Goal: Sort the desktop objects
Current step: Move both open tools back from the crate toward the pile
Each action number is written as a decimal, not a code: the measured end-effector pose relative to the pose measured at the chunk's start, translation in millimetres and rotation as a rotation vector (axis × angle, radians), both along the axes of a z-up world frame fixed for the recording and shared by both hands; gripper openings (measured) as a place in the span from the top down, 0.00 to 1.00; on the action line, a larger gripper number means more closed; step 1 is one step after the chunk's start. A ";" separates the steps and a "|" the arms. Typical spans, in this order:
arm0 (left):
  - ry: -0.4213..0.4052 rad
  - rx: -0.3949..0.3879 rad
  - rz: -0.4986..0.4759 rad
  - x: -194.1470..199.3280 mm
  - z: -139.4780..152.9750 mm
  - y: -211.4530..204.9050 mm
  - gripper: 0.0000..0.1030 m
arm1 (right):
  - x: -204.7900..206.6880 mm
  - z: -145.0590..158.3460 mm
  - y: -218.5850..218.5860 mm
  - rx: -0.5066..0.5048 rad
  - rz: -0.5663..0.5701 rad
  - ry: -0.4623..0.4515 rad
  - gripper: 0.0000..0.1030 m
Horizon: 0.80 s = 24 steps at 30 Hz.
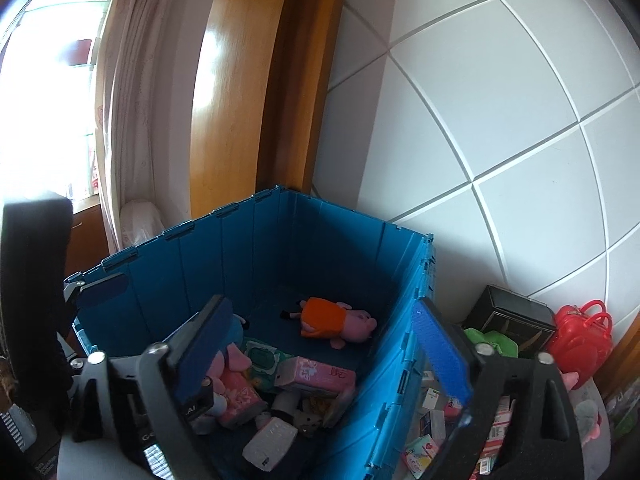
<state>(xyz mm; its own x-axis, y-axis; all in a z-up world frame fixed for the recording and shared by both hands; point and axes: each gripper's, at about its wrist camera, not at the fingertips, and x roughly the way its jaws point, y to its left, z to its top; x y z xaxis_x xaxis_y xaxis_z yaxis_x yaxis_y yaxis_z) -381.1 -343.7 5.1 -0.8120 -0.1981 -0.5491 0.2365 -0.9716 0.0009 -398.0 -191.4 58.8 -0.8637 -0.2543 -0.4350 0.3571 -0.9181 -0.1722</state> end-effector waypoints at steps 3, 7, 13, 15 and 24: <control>-0.001 0.010 -0.007 4.7 -0.1 5.5 0.20 | 5.4 0.2 7.7 0.003 -0.016 0.003 0.00; 0.002 0.015 -0.032 11.9 0.6 19.1 0.20 | 16.2 0.4 22.1 0.003 -0.045 0.008 0.00; 0.014 0.013 -0.109 23.3 3.5 56.4 0.20 | 31.8 -5.2 61.5 -0.010 -0.134 -0.002 0.00; 0.015 0.010 -0.138 27.6 4.5 75.1 0.20 | 42.6 -5.9 82.3 -0.023 -0.170 -0.006 0.00; 0.029 0.030 -0.239 71.1 12.7 171.8 0.20 | 108.8 -3.5 191.3 -0.057 -0.316 0.010 0.00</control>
<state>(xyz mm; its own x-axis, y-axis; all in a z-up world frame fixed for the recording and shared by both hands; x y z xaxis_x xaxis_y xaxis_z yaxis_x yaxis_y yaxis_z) -310.0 -171.9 17.7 -0.8494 0.0170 -0.5274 -0.0003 -0.9995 -0.0318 -289.2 -0.1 55.3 -0.9081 0.0036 -0.4186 0.0512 -0.9915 -0.1196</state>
